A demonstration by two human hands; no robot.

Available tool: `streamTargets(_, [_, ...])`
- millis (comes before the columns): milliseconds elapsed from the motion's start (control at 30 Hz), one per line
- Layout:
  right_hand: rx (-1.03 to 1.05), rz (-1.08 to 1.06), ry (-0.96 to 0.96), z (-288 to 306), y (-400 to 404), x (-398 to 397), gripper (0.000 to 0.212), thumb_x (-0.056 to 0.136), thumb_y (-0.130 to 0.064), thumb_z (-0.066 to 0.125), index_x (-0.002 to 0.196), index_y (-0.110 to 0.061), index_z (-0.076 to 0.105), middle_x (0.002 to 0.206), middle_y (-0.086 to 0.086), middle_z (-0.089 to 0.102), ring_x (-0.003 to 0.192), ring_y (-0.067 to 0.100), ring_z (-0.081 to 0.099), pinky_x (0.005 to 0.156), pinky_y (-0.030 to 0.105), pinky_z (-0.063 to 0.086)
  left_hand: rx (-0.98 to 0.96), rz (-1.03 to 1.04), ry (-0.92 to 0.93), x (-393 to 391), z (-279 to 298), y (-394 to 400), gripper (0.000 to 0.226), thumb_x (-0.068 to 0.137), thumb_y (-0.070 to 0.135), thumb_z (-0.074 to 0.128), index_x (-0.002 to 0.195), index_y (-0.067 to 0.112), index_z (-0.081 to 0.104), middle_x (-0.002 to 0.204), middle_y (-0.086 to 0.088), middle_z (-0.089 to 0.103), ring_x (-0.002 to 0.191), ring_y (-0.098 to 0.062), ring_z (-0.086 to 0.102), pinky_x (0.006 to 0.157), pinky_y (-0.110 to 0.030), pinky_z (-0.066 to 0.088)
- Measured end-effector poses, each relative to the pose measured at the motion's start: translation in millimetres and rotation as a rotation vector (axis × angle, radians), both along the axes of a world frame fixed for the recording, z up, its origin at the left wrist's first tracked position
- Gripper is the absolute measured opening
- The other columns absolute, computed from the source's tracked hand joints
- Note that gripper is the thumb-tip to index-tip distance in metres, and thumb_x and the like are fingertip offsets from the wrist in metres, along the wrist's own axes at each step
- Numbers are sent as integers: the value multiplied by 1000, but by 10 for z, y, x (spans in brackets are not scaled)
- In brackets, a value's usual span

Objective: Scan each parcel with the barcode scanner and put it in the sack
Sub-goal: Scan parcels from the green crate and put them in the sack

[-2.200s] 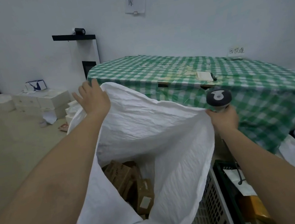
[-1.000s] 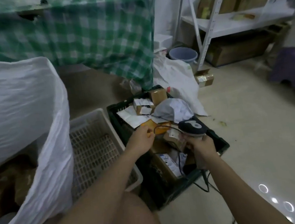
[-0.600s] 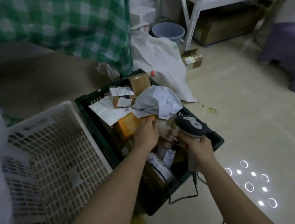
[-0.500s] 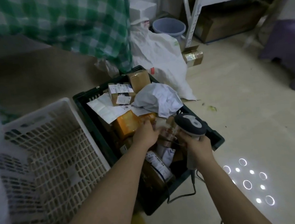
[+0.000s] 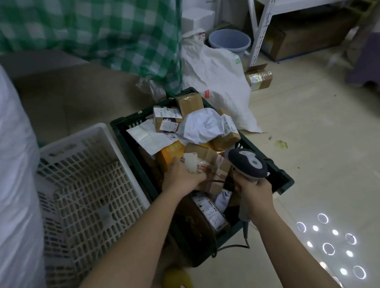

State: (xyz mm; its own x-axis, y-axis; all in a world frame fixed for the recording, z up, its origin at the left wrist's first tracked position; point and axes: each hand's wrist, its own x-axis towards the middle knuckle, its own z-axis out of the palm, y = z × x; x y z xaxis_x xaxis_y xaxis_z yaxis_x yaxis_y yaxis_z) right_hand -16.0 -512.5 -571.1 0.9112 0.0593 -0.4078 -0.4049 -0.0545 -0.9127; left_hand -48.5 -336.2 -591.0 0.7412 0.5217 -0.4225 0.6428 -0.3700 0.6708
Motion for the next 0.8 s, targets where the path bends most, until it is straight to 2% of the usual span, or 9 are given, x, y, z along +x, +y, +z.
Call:
streamTargets(100, [34, 39, -24, 160, 114, -162, 28, 86, -3, 66, 112, -10, 59, 93, 2, 65, 92, 20, 61, 65, 17, 49, -42, 40, -50, -292, 157, 149, 79, 61, 53, 79, 122, 16, 45, 116, 0, 56, 102, -17, 57, 84, -31, 50])
streamTargets(200, [37, 67, -111, 271, 200, -294, 39, 85, -4, 68, 122, -2, 57, 108, 10, 64, 96, 20, 59, 59, 9, 47, -19, 130, -78, -532, 319, 196, 79, 65, 48, 80, 123, 14, 40, 112, 1, 49, 104, -19, 54, 80, -30, 46])
streamTargets(300, [20, 70, -121, 390, 236, -401, 29, 85, -9, 70, 113, -2, 62, 93, 6, 65, 87, 21, 59, 66, 23, 47, 98, 245, -185, -746, 534, 194, 82, 56, 56, 78, 120, 17, 46, 116, -2, 52, 110, -24, 55, 86, -39, 52])
streamTargets(367, [-7, 99, -114, 482, 229, -468, 19, 85, -13, 70, 102, -6, 65, 81, 3, 64, 83, 23, 59, 74, 34, 47, 256, 237, -216, -909, 719, 169, 80, 67, 42, 79, 132, 15, 39, 128, -8, 41, 121, -28, 41, 95, -41, 44])
streamTargets(467, [32, 137, -114, 665, 242, -534, 30, 84, -23, 72, 110, -9, 62, 85, 6, 66, 83, 24, 61, 75, 38, 48, 438, 54, -313, -1155, 994, 152, 76, 75, 27, 77, 137, 16, 34, 135, -7, 33, 127, -27, 31, 97, -39, 39])
streamTargets(600, [172, 231, -145, 1028, 373, -604, 48, 87, -22, 70, 130, -15, 50, 110, -3, 57, 103, 17, 54, 70, 17, 50, 671, -213, -369, -1395, 1174, 162, 70, 78, 21, 75, 138, 19, 38, 139, -5, 29, 132, -25, 25, 95, -37, 47])
streamTargets(633, [201, 249, -129, 1095, 422, -631, 53, 86, -24, 71, 133, -15, 48, 111, -4, 55, 104, 16, 53, 75, 19, 51, 726, -256, -397, -1447, 1198, 159, 70, 78, 19, 75, 137, 19, 39, 140, -7, 28, 134, -26, 23, 96, -38, 48])
streamTargets(733, [286, 268, -64, 1218, 548, -750, 61, 77, -31, 79, 130, -17, 52, 120, -1, 63, 110, 18, 59, 100, 40, 48, 842, -393, -538, -1597, 1205, 185, 70, 71, 5, 78, 129, 20, 42, 141, -11, 23, 137, -40, 27, 97, -44, 47])
streamTargets(800, [331, 277, -18, 1227, 611, -839, 61, 74, -32, 82, 127, -17, 55, 120, 5, 66, 110, 22, 63, 96, 44, 52, 865, -467, -600, -1672, 1188, 237, 72, 68, 0, 79, 125, 20, 40, 140, -11, 23, 136, -47, 29, 96, -45, 46])
